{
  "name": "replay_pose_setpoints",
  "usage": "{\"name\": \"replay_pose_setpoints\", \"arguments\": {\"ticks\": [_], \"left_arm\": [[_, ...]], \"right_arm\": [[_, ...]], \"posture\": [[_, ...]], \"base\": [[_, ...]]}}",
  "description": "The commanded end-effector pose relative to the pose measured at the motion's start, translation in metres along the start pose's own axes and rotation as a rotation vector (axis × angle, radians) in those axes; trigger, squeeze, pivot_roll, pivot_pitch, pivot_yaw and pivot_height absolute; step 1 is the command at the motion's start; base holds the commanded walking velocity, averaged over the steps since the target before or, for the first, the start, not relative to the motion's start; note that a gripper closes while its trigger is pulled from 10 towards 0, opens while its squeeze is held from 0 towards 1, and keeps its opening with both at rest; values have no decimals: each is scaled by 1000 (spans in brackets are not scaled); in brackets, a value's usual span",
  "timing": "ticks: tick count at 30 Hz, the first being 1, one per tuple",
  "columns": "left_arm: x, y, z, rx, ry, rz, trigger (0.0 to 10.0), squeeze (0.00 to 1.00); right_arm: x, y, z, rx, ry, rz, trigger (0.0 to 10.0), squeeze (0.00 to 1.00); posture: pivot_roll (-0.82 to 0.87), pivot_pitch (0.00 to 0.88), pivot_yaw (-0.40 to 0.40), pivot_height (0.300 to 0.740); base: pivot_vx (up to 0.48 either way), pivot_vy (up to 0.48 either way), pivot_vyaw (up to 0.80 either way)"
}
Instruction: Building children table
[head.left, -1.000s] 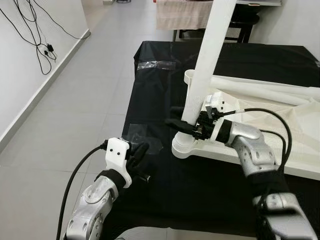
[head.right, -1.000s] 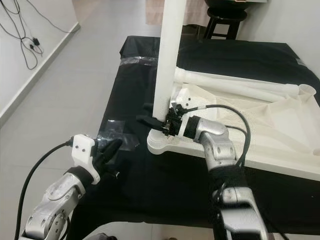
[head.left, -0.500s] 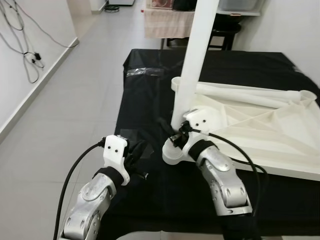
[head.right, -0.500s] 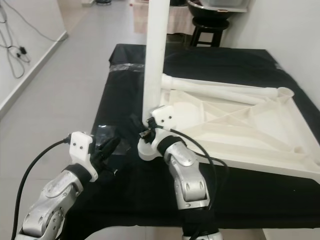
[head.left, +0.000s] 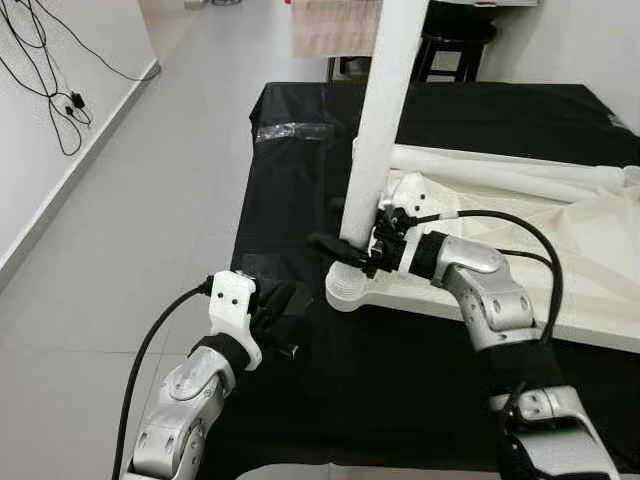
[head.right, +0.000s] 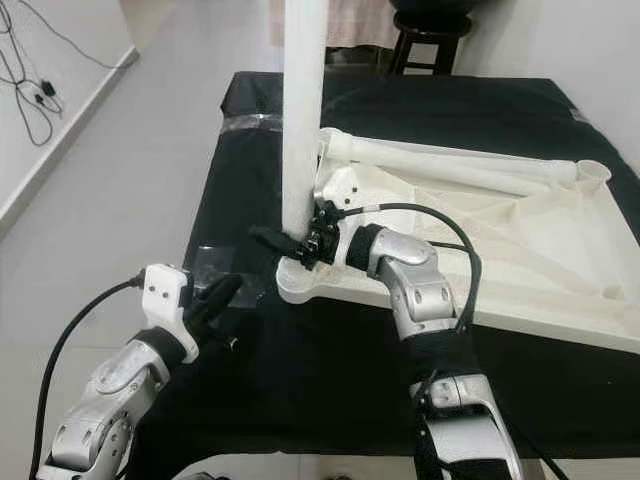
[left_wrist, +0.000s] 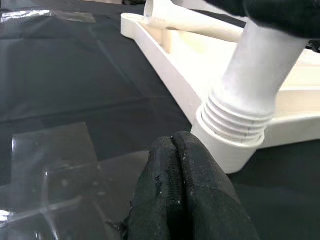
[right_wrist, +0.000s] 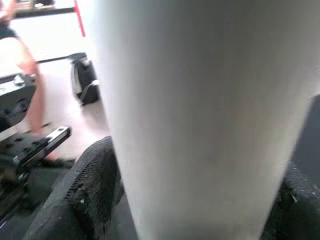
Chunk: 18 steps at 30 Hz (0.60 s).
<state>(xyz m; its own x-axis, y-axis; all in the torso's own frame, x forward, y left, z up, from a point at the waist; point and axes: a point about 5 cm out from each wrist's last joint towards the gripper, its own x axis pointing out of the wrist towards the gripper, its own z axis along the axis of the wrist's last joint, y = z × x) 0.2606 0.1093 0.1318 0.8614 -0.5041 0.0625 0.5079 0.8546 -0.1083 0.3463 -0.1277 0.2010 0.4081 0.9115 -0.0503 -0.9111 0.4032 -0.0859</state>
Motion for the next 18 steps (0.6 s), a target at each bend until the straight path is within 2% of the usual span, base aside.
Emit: {"name": "replay_pose_setpoints", "arguments": {"ticks": [1, 5, 8, 9, 10, 18], "left_arm": [[-2, -1, -5, 3, 19, -2, 10000, 0], [-2, -3, -6, 9, 21, -5, 10000, 0], [-2, -4, -6, 12, 21, -6, 10000, 0], [-2, -4, -6, 12, 20, -7, 10000, 0], [-3, -4, -6, 12, 19, -7, 10000, 0], [-4, -5, -5, 15, 20, -19, 10000, 0]], "right_arm": [[3, -2, 1, 6, 1, 52, 10000, 0], [4, -11, -1, 59, -2, 74, 10000, 0], [2, -15, -4, 60, 14, 68, 9765, 0], [1, -16, -5, 64, 15, 84, 4392, 0], [-1, -17, -5, 77, 8, 96, 0, 0], [-8, -20, -10, 107, -18, 113, 0, 0]], "posture": [[49, 95, -25, 740], [53, 94, -30, 740], [53, 91, -33, 740], [52, 94, -32, 740], [48, 94, -30, 740], [45, 102, -20, 740]], "base": [[0, 0, 0], [0, 0, 0], [0, 0, 0], [0, 0, 0], [0, 0, 0], [0, 0, 0]]}}
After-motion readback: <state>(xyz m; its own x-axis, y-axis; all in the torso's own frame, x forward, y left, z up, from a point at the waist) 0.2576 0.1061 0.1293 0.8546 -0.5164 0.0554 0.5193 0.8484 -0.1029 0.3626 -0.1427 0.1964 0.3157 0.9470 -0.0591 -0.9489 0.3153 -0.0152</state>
